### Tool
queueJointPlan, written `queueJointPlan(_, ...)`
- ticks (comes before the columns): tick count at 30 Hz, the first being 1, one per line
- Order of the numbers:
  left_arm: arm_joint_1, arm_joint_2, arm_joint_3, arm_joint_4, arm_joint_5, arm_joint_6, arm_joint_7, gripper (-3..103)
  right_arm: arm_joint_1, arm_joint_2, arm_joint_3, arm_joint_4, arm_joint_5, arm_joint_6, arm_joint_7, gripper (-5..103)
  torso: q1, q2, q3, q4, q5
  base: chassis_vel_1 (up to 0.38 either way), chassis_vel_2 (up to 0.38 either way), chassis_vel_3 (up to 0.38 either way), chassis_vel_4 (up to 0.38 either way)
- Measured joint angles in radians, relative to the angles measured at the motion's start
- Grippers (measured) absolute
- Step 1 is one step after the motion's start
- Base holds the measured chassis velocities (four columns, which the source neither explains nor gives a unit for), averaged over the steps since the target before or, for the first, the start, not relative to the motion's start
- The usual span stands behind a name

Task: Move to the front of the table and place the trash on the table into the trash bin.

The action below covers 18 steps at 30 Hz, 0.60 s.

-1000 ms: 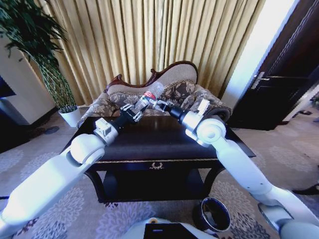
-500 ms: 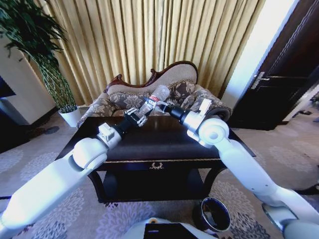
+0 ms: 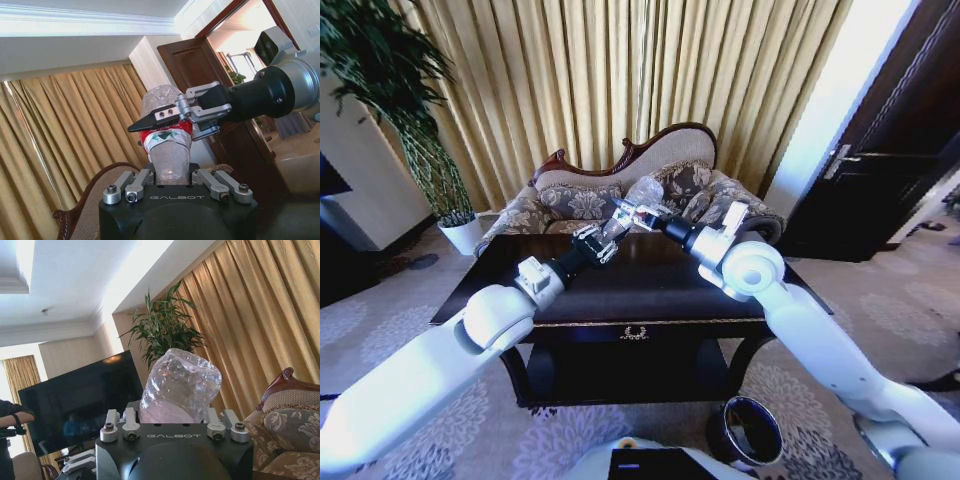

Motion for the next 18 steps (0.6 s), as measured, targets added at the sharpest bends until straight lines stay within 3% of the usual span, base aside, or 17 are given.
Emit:
queueJointPlan(5,0.005,0.012,-0.005,-0.002,-0.007,0.003,-0.017,28,-0.026,0.0,0.023,0.005,-0.012,0.014,-0.005,44,0.0,0.0,0.0,-0.0001,0.0,0.0,0.0,0.0,0.0)
queueJointPlan(7,0.018,0.015,-0.027,-0.005,-0.009,0.014,-0.017,25,-0.039,-0.001,0.032,0.005,-0.022,0.024,-0.005,42,0.0,0.0,0.0,0.0002,0.0,0.0,0.0,0.0,0.0)
queueJointPlan(9,0.024,0.019,-0.043,-0.004,-0.011,0.024,-0.025,28,-0.048,-0.006,0.05,-0.002,-0.031,0.033,-0.001,42,0.0,0.0,0.0,0.0004,0.0,0.0,0.0,0.0,0.0)
queueJointPlan(10,0.037,0.026,-0.065,-0.004,-0.021,0.031,-0.033,39,-0.066,-0.009,0.066,0.001,-0.036,0.038,0.001,39,0.0,0.0,0.0,-0.0001,-0.0001,0.0,0.0,0.0,0.0)
queueJointPlan(12,0.046,0.031,-0.082,-0.003,-0.025,0.032,-0.038,39,-0.079,-0.012,0.075,0.0,-0.039,0.038,0.002,36,0.0,0.0,0.0,-0.0001,-0.0002,0.0,0.0,0.0,0.0)
queueJointPlan(14,0.072,0.039,-0.115,-0.006,-0.035,0.032,-0.039,50,-0.104,-0.012,0.097,0.004,-0.046,0.044,0.002,30,0.0,0.0,0.0,-0.0001,-0.0002,0.0,0.0,0.0,0.0)
queueJointPlan(15,0.072,0.039,-0.115,-0.006,-0.035,0.032,-0.039,50,-0.104,-0.012,0.097,0.004,-0.046,0.044,0.002,30,0.0,0.0,0.0,-0.0001,-0.0002,0.0,0.0,0.0,0.0)
queueJointPlan(16,0.092,0.045,-0.139,-0.01,-0.041,0.032,-0.042,61,-0.117,-0.012,0.11,0.005,-0.051,0.047,0.002,27,0.0,0.0,0.0,0.0,0.0,0.0,0.0,0.0,0.0)
queueJointPlan(18,0.104,0.049,-0.154,-0.014,-0.045,0.032,-0.044,61,-0.127,-0.013,0.12,0.005,-0.058,0.049,0.002,25,0.0,0.0,0.0,0.0001,0.0,0.0,0.0,0.0,0.0)
